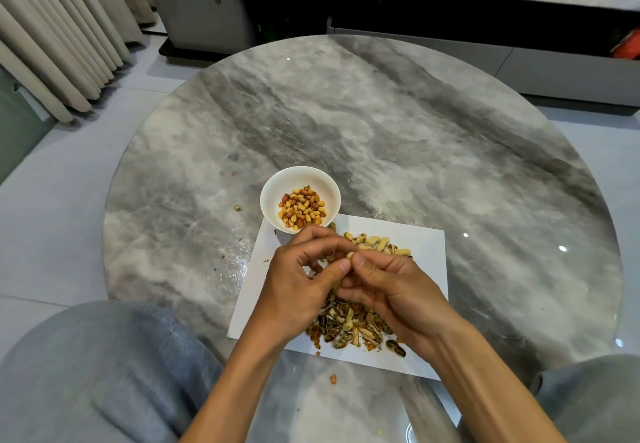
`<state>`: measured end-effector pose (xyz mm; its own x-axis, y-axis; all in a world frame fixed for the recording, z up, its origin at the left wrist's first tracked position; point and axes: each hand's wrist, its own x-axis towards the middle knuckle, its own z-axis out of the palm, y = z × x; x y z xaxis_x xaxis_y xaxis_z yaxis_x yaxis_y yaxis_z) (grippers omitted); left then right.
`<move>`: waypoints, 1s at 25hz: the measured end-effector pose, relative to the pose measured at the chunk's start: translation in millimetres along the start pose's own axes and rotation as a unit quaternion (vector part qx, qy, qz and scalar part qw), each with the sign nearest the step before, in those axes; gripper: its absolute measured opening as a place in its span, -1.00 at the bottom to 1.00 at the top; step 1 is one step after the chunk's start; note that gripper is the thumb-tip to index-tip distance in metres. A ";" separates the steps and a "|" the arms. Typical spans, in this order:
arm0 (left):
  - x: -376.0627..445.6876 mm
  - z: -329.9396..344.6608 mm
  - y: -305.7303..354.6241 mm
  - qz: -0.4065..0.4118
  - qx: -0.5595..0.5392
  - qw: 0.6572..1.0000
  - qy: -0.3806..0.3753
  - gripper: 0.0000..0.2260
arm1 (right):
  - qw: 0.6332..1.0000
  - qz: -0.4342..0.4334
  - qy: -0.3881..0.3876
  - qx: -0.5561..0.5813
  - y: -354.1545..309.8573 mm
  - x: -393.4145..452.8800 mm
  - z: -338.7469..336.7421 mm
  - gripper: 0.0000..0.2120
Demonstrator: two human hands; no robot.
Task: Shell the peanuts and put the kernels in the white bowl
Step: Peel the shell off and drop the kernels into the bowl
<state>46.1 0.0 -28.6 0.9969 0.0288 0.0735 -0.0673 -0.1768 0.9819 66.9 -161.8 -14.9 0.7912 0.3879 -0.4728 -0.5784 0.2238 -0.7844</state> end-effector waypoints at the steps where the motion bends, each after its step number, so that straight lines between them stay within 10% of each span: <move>1: -0.3 1.0 -1.5 -0.015 -0.034 0.999 -0.003 -0.83 | 1.000 -0.019 0.005 -0.006 1.3 0.2 0.7 -0.79; 5: -8.3 17.2 4.1 -0.175 -0.260 0.950 0.007 -0.72 | 0.984 -0.130 0.064 -0.102 1.4 -8.5 9.7 -0.86; 14: -11.3 34.2 11.7 -0.156 -0.277 0.946 0.069 -0.77 | 0.974 -0.169 0.136 -0.070 12.0 -8.8 26.0 -0.82; 25: -9.6 10.9 14.5 0.017 0.064 0.996 0.066 -0.72 | 0.975 -0.119 0.117 -0.148 -7.3 -10.6 5.3 -0.88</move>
<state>36.1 -13.6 -17.0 0.9796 0.1473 0.1367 -0.0867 -0.3037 0.9488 61.7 -162.8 -2.0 0.9398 0.1333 -0.3146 -0.3177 0.0019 -0.9482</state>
